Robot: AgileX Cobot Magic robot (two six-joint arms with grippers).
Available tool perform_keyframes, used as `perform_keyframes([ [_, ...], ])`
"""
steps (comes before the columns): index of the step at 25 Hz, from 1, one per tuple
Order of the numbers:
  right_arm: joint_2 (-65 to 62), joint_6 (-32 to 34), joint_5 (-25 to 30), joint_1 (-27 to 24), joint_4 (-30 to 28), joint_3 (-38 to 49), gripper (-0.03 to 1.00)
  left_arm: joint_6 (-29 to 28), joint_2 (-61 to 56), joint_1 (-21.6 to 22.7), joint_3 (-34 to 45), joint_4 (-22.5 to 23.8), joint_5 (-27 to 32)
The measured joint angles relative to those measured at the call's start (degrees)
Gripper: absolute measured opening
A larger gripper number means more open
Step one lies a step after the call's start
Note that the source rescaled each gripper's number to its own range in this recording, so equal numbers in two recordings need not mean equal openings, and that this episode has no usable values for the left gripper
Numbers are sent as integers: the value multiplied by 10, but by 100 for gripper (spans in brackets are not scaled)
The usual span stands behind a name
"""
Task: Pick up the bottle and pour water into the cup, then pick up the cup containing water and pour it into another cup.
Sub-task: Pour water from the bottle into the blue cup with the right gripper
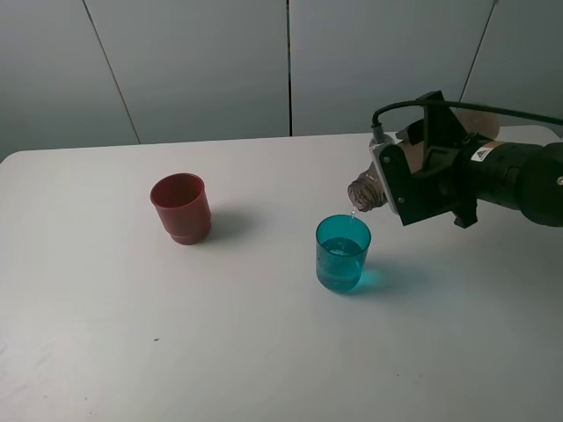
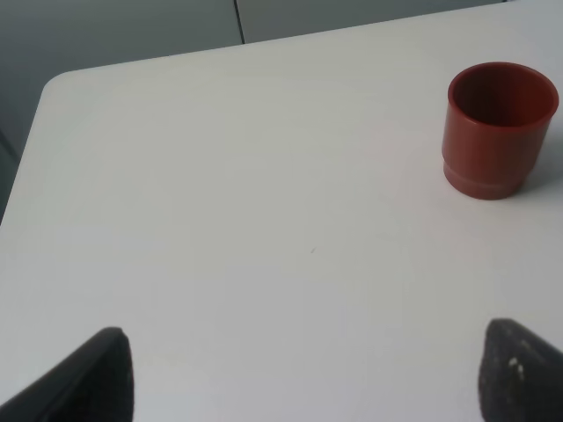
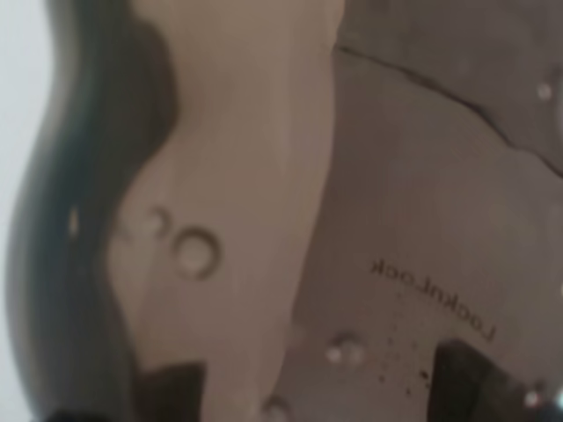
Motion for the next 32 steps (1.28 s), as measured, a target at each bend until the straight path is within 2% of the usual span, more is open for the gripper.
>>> perform_keyframes([
  [3,0,0,-12,0,-2,0,2,0,0,0,0,0,0],
  [8,0,0,-62,0,2,0,2,0,0,0,0,0,0],
  [14,0,0,-68,8,15,16,2,0,0,0,0,0,0],
  [23,0,0,-105,53,30,33,2,0,0,0,0,0,0],
  [32,0,0,-126,66,49,53,2,0,0,0,0,0,0],
])
